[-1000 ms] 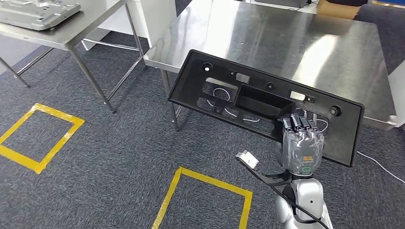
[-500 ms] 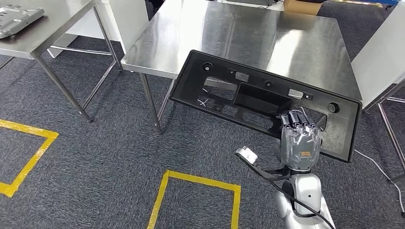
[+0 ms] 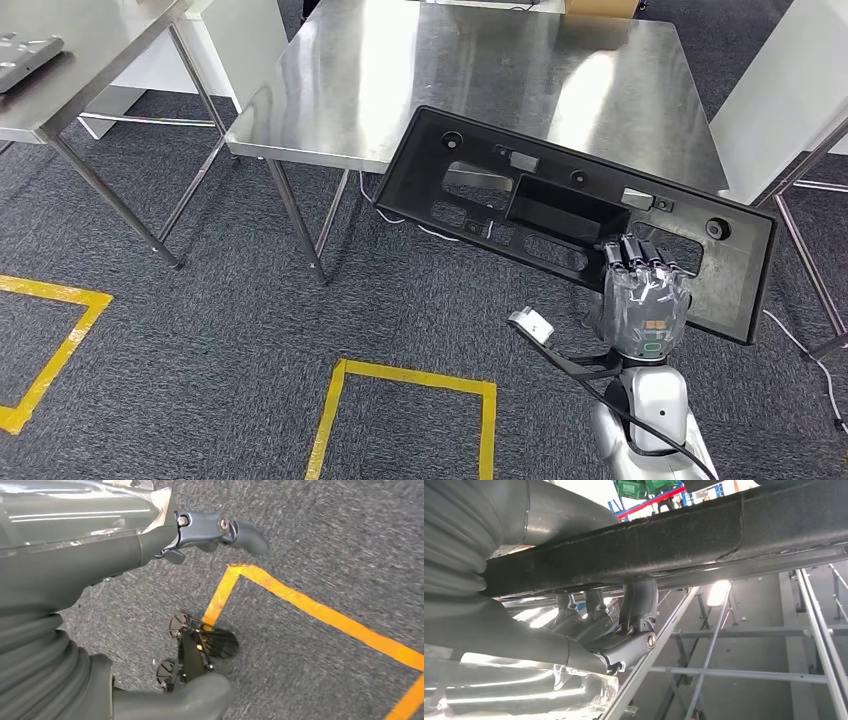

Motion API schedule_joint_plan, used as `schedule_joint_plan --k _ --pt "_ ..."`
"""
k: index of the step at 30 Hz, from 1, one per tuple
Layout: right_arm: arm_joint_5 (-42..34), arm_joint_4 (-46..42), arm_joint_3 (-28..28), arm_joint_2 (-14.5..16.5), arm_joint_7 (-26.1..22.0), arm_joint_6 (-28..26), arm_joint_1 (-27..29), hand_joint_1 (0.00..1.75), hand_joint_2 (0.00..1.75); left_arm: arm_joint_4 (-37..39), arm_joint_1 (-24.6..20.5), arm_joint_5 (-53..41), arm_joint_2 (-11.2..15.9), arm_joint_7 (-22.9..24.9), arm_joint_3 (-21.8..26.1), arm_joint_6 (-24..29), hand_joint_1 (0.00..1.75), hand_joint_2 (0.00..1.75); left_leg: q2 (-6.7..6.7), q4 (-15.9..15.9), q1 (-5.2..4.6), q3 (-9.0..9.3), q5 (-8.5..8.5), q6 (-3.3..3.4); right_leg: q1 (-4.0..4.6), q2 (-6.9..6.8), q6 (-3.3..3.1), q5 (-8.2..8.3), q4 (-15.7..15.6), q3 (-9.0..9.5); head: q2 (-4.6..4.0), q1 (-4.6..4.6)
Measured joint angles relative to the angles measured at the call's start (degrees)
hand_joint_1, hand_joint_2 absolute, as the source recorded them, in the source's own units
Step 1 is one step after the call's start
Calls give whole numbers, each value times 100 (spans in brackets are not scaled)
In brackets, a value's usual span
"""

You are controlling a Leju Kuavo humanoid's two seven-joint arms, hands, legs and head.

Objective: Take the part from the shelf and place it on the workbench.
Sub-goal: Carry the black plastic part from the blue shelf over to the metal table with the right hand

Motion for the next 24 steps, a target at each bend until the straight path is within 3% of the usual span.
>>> schedule_joint_plan --k 5,10,13,20,24 --pt "0 -72 -12 -19 -1 9 -16 175 175 0 -12 -3 20 -156 -1 -150 0 175 2 -33 22 7 26 -47 28 0 -60 7 1 -9 -1 -1" --pt "-26 -62 -10 -61 -29 8 -145 175 175 0 -17 31 24 -272 1 -282 0 175 3 -41 35 3 37 -152 43 0 -77 14 6 -16 0 0" --pt "-57 8 3 -66 -43 7 -301 175 175 0 -23 39 27 -305 7 -335 0 175 6 -41 31 -2 41 -171 45 -1 -85 19 7 -22 -1 1" --pt "-68 205 57 -56 -50 7 -602 175 175 0 -48 40 37 -319 9 -413 0 175 5 -28 1 -6 36 -172 18 -3 -80 23 2 -19 -1 2" --pt "-68 330 95 -43 -50 8 -710 175 175 1 -57 39 66 -330 10 -483 0 175 0 28 -20 -43 8 -81 -33 -4 -51 39 -10 -14 -1 -1"
